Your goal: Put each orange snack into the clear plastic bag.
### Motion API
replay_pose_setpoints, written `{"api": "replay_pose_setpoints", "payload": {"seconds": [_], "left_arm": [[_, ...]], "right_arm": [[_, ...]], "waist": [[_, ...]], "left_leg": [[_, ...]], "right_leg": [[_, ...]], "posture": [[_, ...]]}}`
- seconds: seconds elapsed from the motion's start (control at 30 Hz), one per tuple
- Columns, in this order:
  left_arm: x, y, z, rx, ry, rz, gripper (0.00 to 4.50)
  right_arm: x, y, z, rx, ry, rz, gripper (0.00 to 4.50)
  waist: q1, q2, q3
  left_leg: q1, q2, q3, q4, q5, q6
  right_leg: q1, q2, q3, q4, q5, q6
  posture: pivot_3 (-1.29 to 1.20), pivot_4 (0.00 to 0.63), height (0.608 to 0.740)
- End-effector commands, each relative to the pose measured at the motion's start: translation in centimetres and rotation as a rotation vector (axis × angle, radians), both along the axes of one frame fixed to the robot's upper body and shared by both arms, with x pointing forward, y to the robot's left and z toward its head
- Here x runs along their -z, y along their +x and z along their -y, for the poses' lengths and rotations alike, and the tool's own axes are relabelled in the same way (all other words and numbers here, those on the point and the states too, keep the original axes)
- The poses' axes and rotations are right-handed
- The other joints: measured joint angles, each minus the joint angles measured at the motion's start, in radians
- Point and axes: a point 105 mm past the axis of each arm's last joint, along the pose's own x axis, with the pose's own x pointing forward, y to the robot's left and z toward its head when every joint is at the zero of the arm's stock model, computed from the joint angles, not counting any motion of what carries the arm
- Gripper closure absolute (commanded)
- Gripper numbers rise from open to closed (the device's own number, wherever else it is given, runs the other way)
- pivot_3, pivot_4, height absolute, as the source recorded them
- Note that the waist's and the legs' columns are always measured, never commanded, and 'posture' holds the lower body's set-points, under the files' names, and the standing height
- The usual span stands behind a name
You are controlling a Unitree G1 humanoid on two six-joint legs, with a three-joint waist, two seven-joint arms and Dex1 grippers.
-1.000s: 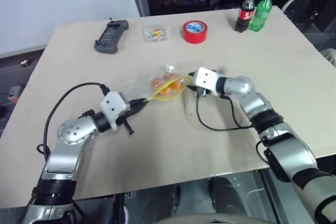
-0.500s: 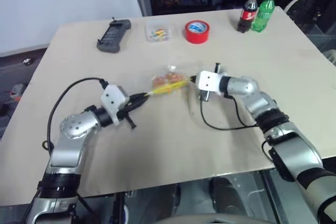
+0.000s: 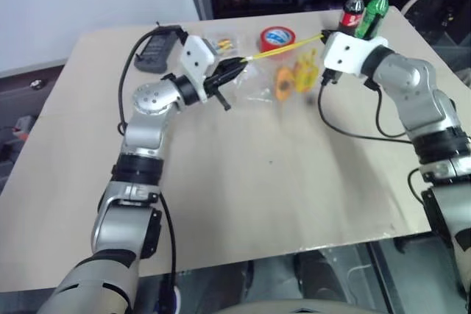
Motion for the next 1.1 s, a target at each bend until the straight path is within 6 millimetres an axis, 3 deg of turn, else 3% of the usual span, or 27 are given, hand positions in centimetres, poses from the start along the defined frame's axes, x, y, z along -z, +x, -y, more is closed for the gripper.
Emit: {"api": "replay_pose_setpoints", "payload": {"seconds": [0.03,0.17,0.2,0.3,0.43,0.53,0.67,0.7,0.77,0.87,1.1], "left_arm": [[1.6,-1.5,-0.2,0.001,0.056,0.05,4.5],[4.7,-4.0,0.4,-0.006,0.091,0.05,4.5],[5.0,-4.4,0.6,-0.007,0.094,0.053,4.5],[5.2,-5.2,0.8,-0.026,0.106,0.078,4.5],[4.8,-5.5,1.7,-0.046,0.119,0.141,4.5],[4.8,-5.4,2.1,-0.051,0.121,0.144,4.5],[4.7,-5.8,2.5,-0.035,0.128,0.141,4.5],[4.6,-5.8,2.5,-0.034,0.127,0.141,4.5],[4.6,-6.0,2.6,-0.032,0.129,0.142,4.5],[4.5,-6.0,2.4,-0.038,0.131,0.14,4.5],[4.5,-6.1,2.1,-0.055,0.131,0.133,4.5]], "right_arm": [[0.5,-2.2,2.5,0.101,0.005,-0.054,4.46],[6.2,-6.2,3.3,0.139,0.011,-0.235,3.12],[6.5,-7.1,3.1,0.135,0.035,-0.256,2.5],[6.4,-9.5,1.5,0.059,0.087,-0.305,1.18],[6.0,-10.9,-4.1,-0.158,0.049,-0.296,1.18],[5.9,-10.3,-6.8,-0.224,0.035,-0.277,1.18],[5.9,-8.4,-10.0,-0.274,-0.012,-0.234,1.18],[5.8,-8.1,-10.4,-0.277,-0.018,-0.224,1.18],[5.7,-7.7,-10.8,-0.291,-0.027,-0.21,1.71],[5.6,-7.4,-11.0,-0.306,-0.048,-0.191,2.99],[5.7,-7.4,-11.4,-0.338,-0.055,-0.191,2.99]], "waist": [[-0.003,0.0,0.0],[0.011,0.0,0.0],[0.012,0.0,0.0],[0.017,0.001,0.001],[0.016,-0.001,0.002],[0.017,-0.001,0.002],[0.019,-0.001,0.002],[0.021,-0.001,0.002],[0.025,-0.001,0.002],[0.027,-0.001,0.002],[0.029,-0.001,0.002]], "left_leg": [[-0.002,0.0,0.001,0.001,0.0,0.0],[-0.009,0.0,0.001,0.008,0.0,0.0],[-0.01,0.0,0.001,0.011,0.0,0.0],[-0.01,-0.001,0.002,0.016,-0.002,0.004],[0.0,0.0,0.002,0.019,-0.002,0.005],[0.021,0.004,0.001,0.016,-0.003,0.004],[0.021,0.005,-0.001,0.016,-0.003,0.005],[0.019,0.004,-0.002,0.016,-0.002,0.005],[0.017,0.004,-0.002,0.014,-0.002,0.003],[0.015,0.004,-0.002,0.013,-0.001,0.002],[0.006,0.004,-0.001,0.011,-0.001,0.001]], "right_leg": [[-0.002,0.0,0.001,0.001,0.0,0.0],[-0.009,0.0,0.001,0.008,0.0,0.0],[-0.009,0.0,0.001,0.012,0.0,0.0],[-0.009,0.0,0.002,0.016,0.001,0.002],[0.003,0.002,0.002,0.014,0.005,0.006],[0.027,0.003,-0.001,0.006,0.001,0.008],[0.027,0.004,-0.003,0.004,0.003,0.011],[0.025,0.004,-0.003,0.004,0.005,0.007],[0.023,0.004,-0.003,0.002,0.007,0.004],[0.021,0.004,-0.003,0.0,0.007,0.004],[0.012,0.004,-0.002,-0.002,0.007,0.004]], "posture": [[0.0,0.15,0.74],[0.0,0.15,0.74],[0.0,0.15,0.74],[0.0,0.15,0.74],[0.0,0.15,0.74],[0.0,0.15,0.74],[0.0,0.15,0.74],[0.0,0.15,0.74],[0.0,0.15,0.74],[0.0,0.15,0.74],[0.0,0.15,0.74]]}}
